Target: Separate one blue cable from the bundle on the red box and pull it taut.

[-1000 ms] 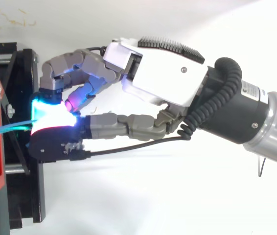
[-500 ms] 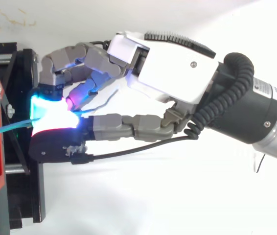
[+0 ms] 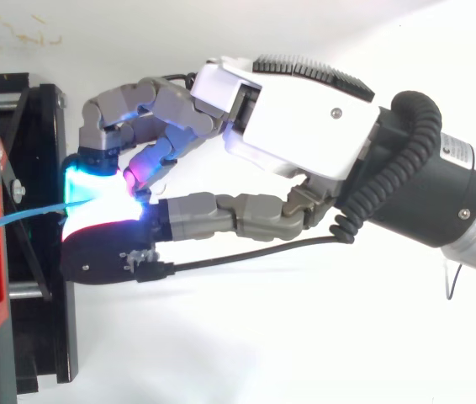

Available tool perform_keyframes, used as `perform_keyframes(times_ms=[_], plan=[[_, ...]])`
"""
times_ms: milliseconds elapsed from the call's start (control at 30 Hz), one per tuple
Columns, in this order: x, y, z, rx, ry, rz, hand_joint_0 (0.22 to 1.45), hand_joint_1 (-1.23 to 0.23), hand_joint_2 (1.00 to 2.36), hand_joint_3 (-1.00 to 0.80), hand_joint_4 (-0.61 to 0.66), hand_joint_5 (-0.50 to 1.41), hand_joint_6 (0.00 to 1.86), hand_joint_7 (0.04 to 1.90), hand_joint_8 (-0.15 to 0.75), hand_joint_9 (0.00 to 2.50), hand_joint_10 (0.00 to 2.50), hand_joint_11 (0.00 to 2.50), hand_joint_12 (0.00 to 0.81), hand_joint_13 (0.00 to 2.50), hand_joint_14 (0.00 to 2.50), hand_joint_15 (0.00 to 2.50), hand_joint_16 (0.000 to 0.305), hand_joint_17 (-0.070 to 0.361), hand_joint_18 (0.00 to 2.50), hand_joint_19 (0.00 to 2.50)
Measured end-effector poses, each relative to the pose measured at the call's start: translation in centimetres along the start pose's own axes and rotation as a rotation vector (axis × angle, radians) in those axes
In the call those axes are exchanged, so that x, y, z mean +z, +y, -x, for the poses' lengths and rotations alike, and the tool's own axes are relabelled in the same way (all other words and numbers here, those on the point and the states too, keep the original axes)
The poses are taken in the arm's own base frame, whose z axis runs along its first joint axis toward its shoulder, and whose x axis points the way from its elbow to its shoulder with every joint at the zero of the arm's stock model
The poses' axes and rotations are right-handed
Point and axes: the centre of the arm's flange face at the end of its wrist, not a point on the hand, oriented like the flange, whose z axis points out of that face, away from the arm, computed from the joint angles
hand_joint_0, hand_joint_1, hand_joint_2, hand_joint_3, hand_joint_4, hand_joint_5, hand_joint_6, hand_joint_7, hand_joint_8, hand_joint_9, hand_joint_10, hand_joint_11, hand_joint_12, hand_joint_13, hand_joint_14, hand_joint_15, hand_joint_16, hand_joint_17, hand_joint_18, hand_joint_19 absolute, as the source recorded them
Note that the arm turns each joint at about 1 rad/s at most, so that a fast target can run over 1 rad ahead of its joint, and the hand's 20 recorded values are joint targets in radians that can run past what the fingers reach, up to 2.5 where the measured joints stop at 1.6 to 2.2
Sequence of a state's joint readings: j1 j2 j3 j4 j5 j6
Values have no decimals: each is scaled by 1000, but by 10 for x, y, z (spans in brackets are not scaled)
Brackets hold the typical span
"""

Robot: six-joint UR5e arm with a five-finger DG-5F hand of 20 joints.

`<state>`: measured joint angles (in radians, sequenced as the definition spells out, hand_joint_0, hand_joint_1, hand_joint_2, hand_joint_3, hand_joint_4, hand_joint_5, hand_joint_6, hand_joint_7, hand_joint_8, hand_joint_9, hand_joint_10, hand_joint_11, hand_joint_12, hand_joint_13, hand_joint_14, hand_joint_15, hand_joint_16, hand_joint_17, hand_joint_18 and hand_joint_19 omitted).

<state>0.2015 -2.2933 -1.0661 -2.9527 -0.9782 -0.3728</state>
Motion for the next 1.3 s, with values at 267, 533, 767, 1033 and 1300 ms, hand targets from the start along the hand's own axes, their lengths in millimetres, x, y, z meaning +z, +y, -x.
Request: perform_keyframes(times_ms=[267, 533, 767, 1033, 1300], plan=[[0, 0, 0, 0, -1, -1, 586, -711, 1015, -162, 206, -129, 894, 1238, 427, 1054, 13, 637, 452, 680, 8, 255, 54, 121, 666, 287], [0, 0, 0, 0, 1, 0, 612, -788, 1021, -59, 122, -136, 911, 1254, 411, 1031, 15, 647, 436, 676, 8, 261, 51, 114, 655, 292], [0, 2, 1, 1, 0, 2, 556, -671, 1014, -297, 206, -142, 905, 1162, 398, 1022, 17, 637, 431, 653, 9, 277, 50, 113, 620, 335], [-1, 3, 2, 2, 0, 4, 578, -455, 1015, -268, 171, -132, 866, 1156, 400, 1032, 15, 629, 427, 635, 9, 277, 50, 113, 581, 363], [-1, 3, 2, 2, 0, 3, 570, -608, 1011, -101, 210, -131, 864, 1143, 440, 1052, 12, 623, 484, 672, 7, 267, 60, 136, 665, 300]])
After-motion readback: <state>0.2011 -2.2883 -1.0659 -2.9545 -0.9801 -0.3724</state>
